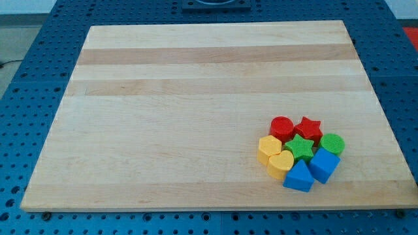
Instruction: Place the yellow heart diagonally to the top left of the yellow hexagon
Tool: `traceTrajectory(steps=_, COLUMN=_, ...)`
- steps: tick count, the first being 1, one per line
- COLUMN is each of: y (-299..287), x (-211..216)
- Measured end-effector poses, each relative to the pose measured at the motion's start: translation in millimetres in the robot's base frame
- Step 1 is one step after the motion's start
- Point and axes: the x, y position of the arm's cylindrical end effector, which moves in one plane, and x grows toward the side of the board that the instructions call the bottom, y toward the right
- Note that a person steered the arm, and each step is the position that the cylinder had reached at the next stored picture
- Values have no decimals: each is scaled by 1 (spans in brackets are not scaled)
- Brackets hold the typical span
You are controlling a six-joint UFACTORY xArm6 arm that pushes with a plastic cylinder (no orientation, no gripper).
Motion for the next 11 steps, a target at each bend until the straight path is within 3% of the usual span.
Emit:
traceTrajectory(steps=1, y=-28, x=0)
traceTrajectory(steps=3, y=-154, x=2)
traceTrajectory(steps=6, y=-195, x=-32)
traceTrajectory(steps=7, y=-227, x=-32)
traceTrajectory(steps=8, y=-199, x=-9)
traceTrajectory(steps=11, y=-327, x=-76)
